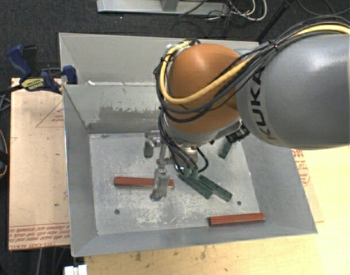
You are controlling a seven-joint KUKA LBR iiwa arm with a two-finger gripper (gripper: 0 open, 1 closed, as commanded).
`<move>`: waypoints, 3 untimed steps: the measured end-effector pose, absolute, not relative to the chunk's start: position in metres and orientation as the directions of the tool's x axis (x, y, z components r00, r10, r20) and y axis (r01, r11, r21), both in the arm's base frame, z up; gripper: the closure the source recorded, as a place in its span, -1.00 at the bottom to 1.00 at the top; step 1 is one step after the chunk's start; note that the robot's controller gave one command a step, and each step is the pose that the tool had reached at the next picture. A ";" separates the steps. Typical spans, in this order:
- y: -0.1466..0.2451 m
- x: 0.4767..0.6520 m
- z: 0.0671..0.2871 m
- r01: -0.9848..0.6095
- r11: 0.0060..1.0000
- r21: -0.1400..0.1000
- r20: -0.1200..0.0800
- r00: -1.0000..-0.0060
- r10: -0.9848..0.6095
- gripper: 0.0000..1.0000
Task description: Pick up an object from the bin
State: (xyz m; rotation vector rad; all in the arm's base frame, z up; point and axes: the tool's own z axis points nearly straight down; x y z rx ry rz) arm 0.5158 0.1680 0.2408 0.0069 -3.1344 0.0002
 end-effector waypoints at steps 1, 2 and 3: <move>0.167 0.518 0.245 -0.001 1.000 0.001 0.000 -1.000 -0.001 -1.00; 0.156 0.533 0.210 -0.057 0.998 0.003 -0.008 -0.998 -0.057 -1.00; 0.157 0.558 0.150 -0.202 0.979 0.000 -0.007 -0.979 -0.202 -1.00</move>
Offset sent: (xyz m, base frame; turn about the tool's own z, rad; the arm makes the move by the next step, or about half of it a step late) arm 0.0499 -0.0462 -0.1268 -0.1812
